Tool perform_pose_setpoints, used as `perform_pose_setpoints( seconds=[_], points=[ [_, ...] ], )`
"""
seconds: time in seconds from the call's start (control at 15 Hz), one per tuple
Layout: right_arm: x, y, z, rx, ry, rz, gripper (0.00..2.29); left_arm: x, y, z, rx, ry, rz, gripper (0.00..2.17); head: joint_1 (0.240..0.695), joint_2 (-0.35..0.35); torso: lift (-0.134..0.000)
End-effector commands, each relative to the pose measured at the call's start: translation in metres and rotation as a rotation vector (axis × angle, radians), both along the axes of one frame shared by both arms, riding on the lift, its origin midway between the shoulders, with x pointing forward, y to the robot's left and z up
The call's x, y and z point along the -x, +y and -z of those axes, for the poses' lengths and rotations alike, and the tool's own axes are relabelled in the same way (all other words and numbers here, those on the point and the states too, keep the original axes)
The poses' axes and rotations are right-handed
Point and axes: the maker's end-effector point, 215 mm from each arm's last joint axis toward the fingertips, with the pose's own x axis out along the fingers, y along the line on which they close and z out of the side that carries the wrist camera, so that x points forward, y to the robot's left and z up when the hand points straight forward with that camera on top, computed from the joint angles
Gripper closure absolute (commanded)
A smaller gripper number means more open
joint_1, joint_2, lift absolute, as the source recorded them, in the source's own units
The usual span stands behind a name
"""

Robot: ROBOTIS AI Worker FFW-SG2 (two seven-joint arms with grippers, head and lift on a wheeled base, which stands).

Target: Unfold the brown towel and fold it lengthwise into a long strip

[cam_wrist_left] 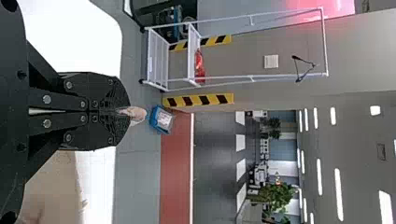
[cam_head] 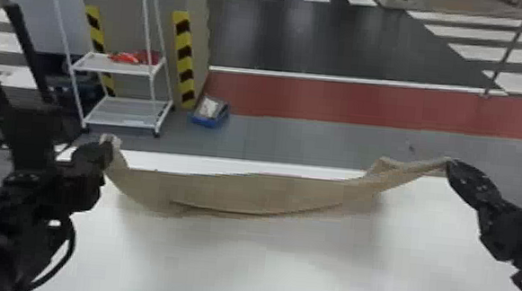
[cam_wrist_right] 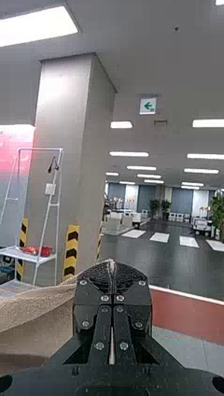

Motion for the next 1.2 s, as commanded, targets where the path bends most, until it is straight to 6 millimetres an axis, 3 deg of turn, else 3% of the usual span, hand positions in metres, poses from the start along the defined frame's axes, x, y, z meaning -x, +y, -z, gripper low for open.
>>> perform_pose_setpoints(
  seconds=[0.0,0.13,0.33,0.47,0.6,0.8,0.87,1.0,1.13],
  points=[
    [0.038,-0.046,0.024,-0.011,0.015,0.061,1.42,0.039,-0.008,0.028,-0.011,0.048,-0.033,1.95,0.615,0.005,-0.123],
    [0.061,-0.067,0.05,-0.02,0.057,0.084,1.42,0.073,-0.004,0.043,-0.029,0.088,-0.074,1.93,0.695,-0.045,-0.123],
    [0.103,-0.066,0.076,-0.044,0.078,0.08,1.42,0.115,-0.01,0.083,-0.04,0.206,-0.099,1.93,0.695,-0.083,-0.123],
    [0.136,-0.07,0.075,-0.055,0.043,0.105,1.42,0.14,-0.019,0.102,-0.05,0.283,-0.089,1.93,0.695,-0.1,-0.123],
    [0.16,-0.082,0.072,-0.062,0.039,0.131,1.42,0.155,-0.021,0.105,-0.067,0.327,-0.097,1.93,0.695,-0.119,-0.123],
    [0.192,-0.1,0.049,-0.049,0.014,0.154,1.42,0.171,-0.018,0.098,-0.094,0.369,-0.105,1.93,0.695,-0.165,-0.123],
    [0.195,-0.106,0.047,-0.046,0.011,0.158,1.42,0.173,-0.02,0.095,-0.096,0.369,-0.1,1.93,0.695,-0.174,-0.123],
    [0.194,-0.107,0.063,-0.039,0.045,0.164,1.42,0.179,-0.023,0.097,-0.101,0.398,-0.092,1.93,0.695,-0.193,-0.123],
    [0.184,-0.101,0.072,-0.036,0.055,0.157,1.42,0.179,-0.026,0.097,-0.098,0.399,-0.085,1.93,0.695,-0.214,-0.123]
  ],
)
